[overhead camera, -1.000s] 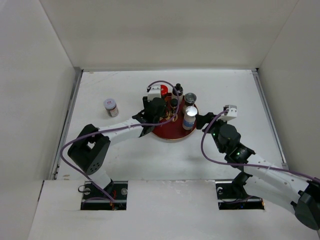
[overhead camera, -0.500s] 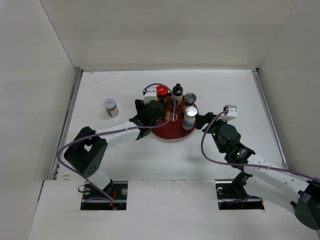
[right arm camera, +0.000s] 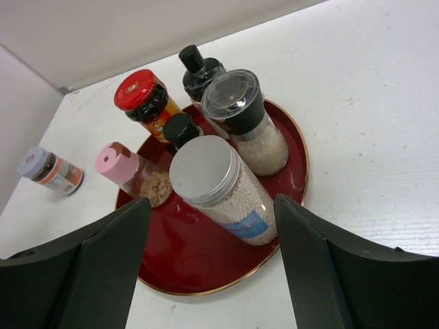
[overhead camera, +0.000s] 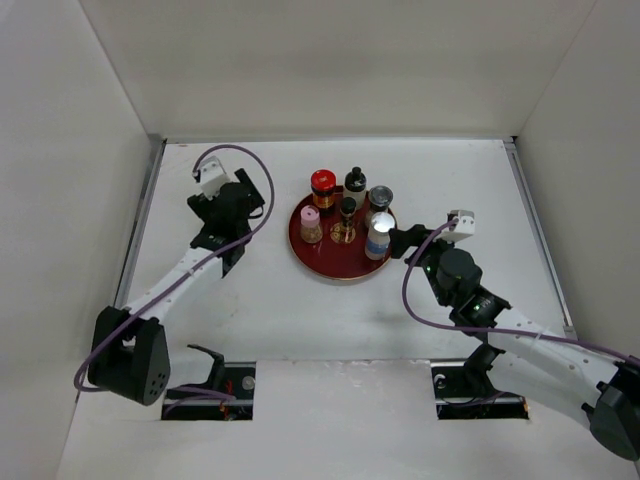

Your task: Organize the condiment bottles

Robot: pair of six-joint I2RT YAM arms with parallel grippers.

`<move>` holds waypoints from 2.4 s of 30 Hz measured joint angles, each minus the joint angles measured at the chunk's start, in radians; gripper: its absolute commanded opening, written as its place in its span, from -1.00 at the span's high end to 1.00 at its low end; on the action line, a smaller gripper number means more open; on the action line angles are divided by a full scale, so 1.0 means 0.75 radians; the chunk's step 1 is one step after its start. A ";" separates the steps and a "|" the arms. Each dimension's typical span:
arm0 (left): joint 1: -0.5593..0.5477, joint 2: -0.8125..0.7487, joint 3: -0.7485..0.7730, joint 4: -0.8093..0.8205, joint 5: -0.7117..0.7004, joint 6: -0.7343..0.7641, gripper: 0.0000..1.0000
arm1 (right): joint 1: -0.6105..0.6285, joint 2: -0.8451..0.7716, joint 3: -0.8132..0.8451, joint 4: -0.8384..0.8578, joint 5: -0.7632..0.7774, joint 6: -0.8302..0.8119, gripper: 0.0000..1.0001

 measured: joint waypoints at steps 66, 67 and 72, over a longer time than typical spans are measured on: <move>-0.774 0.466 0.086 0.110 0.087 0.015 0.31 | -0.046 -0.093 -0.008 0.001 -0.001 0.020 -0.92; -0.774 0.507 0.096 0.124 0.087 0.017 0.31 | -0.046 -0.096 -0.009 0.001 0.000 0.020 -0.92; -0.788 0.592 0.120 0.192 0.055 0.037 0.02 | -0.046 -0.109 -0.022 0.001 0.000 0.024 -0.92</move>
